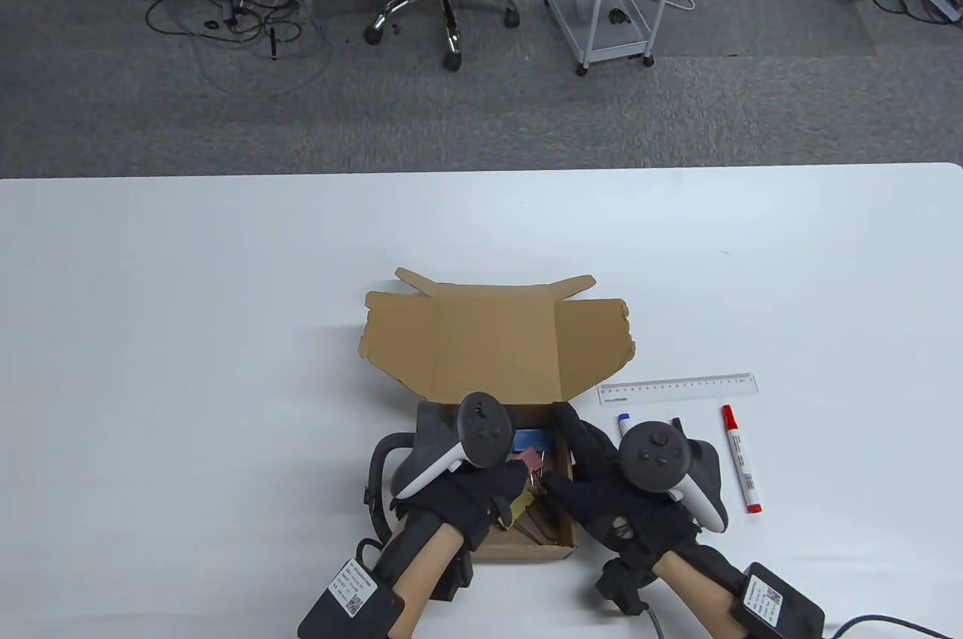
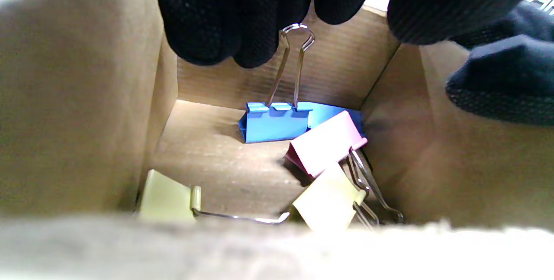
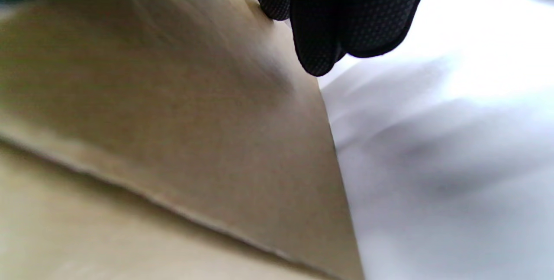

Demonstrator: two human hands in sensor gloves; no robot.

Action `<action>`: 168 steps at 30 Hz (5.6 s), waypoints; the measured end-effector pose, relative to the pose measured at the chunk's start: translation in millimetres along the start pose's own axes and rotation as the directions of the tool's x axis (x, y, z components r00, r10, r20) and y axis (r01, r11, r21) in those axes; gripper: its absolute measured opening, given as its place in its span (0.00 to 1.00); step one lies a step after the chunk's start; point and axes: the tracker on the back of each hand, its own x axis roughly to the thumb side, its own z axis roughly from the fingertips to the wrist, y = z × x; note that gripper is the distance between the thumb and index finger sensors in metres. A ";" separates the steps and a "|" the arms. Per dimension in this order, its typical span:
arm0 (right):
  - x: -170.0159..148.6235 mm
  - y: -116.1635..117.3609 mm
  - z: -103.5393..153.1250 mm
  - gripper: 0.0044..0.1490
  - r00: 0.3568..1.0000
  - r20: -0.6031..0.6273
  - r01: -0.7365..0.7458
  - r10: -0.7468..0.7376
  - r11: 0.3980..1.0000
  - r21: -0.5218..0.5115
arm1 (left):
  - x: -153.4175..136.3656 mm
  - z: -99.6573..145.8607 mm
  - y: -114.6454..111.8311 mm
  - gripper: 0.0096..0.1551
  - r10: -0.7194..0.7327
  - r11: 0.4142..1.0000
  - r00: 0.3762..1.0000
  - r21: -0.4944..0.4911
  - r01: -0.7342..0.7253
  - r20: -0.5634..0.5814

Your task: Open four flaps of mailer box and unpack office supplies

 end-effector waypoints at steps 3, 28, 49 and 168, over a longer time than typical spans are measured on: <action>-0.2 0.0 -0.2 0.49 1.000 0.000 0.005 -0.005 1.000 0.003 | 1.1 -4.9 -0.1 0.40 -0.047 0.998 0.998 0.042 0.048 -0.029; -1.0 -0.5 -0.4 0.49 1.000 -0.003 0.012 -0.012 1.000 0.011 | -32.4 34.7 43.0 0.24 0.073 0.960 0.997 0.271 -0.075 0.016; -1.6 -0.7 -0.5 0.50 1.000 -0.004 0.017 -0.017 1.000 0.018 | -195.8 -0.5 132.2 0.24 0.488 0.706 0.862 0.641 -0.301 -0.133; 3.7 1.5 5.7 0.45 0.999 -0.014 -0.044 0.044 0.998 -0.039 | 14.2 -66.4 -32.4 0.34 -0.046 0.875 0.998 -0.484 0.025 -0.032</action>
